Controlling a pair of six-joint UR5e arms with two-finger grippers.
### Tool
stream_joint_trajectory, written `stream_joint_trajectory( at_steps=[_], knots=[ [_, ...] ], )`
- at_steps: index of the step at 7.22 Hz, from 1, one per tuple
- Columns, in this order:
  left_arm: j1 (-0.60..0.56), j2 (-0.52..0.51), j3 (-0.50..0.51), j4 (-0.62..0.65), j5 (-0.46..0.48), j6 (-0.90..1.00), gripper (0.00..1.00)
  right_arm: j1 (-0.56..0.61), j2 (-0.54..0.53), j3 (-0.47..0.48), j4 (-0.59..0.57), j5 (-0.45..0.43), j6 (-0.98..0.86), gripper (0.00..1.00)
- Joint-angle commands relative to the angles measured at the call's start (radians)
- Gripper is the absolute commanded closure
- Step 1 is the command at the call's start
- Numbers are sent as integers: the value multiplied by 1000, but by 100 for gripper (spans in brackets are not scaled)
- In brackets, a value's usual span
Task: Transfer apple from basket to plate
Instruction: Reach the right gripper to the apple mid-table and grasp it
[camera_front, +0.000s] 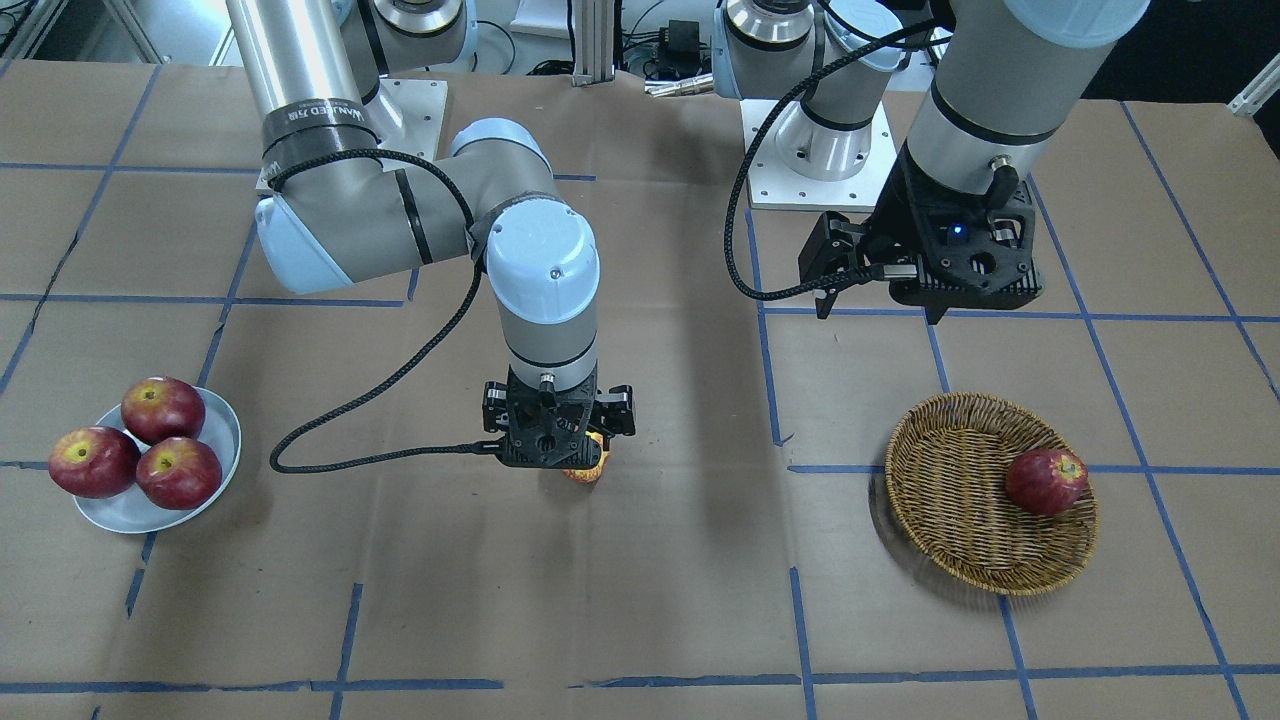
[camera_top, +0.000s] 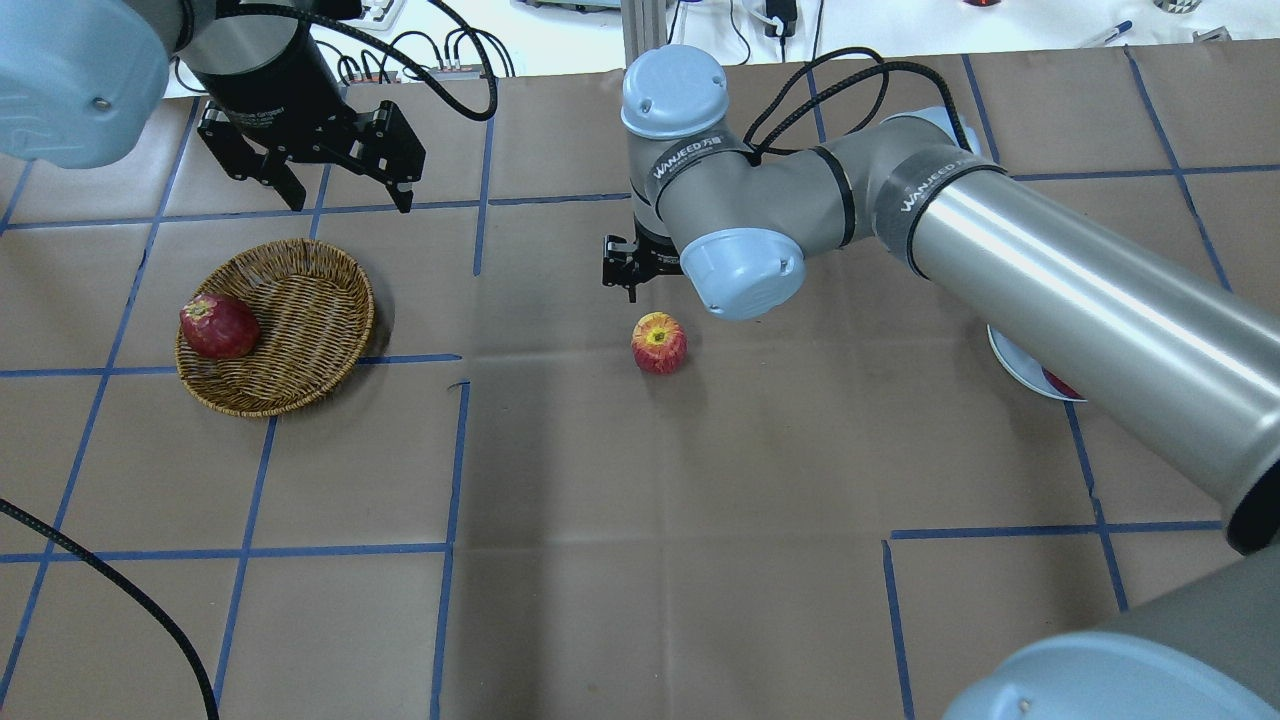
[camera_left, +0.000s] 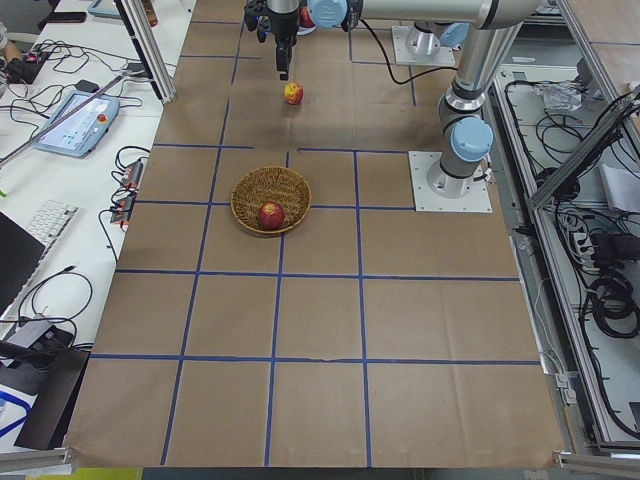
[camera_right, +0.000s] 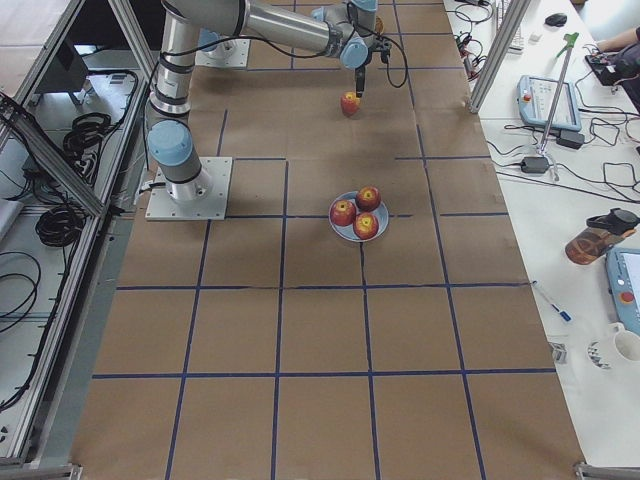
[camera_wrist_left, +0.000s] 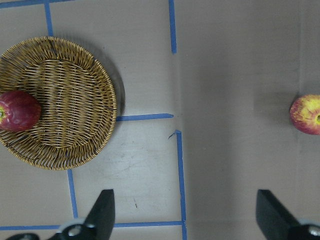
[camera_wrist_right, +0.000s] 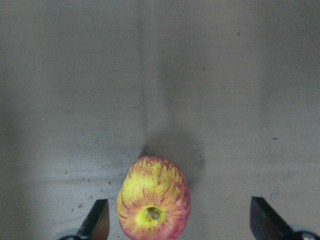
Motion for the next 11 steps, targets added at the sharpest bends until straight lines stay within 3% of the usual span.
stream_joint_trajectory(
  at_steps=[1, 5, 6, 9, 11],
  knots=[
    [0, 5, -5, 0, 1, 0, 1, 33, 63, 43, -118, -3, 1, 0],
    [0, 10, -16, 1, -1, 0, 1, 40, 91, 94, -183, -10, -8, 0],
    [0, 9, -16, 1, -1, 0, 1, 40, 86, 94, -183, -12, -8, 4],
    [0, 10, -16, 1, -1, 0, 1, 40, 80, 91, -180, -15, -7, 39],
    [0, 9, -16, 1, -1, 0, 1, 32, 66, 82, -173, -12, -10, 40]
  ],
)
